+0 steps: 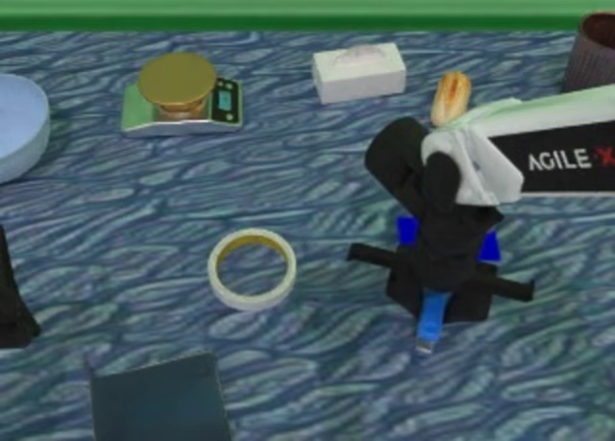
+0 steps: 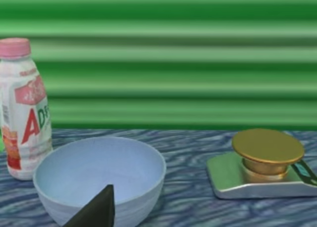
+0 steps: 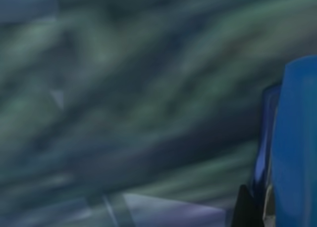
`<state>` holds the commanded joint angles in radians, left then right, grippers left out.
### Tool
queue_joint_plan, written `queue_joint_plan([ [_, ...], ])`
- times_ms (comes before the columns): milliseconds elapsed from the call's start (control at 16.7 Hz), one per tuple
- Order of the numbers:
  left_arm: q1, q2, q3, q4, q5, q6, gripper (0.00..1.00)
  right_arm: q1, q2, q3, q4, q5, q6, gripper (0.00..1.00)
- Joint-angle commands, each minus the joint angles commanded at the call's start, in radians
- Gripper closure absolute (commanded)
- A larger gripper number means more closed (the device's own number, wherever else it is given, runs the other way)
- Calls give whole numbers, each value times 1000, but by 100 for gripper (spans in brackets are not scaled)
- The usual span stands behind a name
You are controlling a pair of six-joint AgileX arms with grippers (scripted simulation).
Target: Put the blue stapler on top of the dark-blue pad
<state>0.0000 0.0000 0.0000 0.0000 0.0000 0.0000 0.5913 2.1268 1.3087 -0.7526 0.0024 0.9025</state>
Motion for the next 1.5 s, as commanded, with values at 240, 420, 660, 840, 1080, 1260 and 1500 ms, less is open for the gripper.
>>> queue_joint_plan([
  [240, 0, 0, 0, 0, 0, 0, 0, 3, -27, 46, -73, 0, 2, 100],
  [420, 0, 0, 0, 0, 0, 0, 0, 4, -75, 115, -197, 0, 2, 100],
  [660, 0, 0, 0, 0, 0, 0, 0, 8, -139, 194, -338, -1, -3, 100],
  [840, 0, 0, 0, 0, 0, 0, 0, 8, -149, 204, -353, -1, -4, 100],
  [1080, 0, 0, 0, 0, 0, 0, 0, 3, -143, 206, -352, -1, -12, 100],
  [1260, 0, 0, 0, 0, 0, 0, 0, -3, -121, 241, -368, -1, -105, 100],
  [1500, 0, 0, 0, 0, 0, 0, 0, -23, -66, 330, -411, -2, -362, 100],
])
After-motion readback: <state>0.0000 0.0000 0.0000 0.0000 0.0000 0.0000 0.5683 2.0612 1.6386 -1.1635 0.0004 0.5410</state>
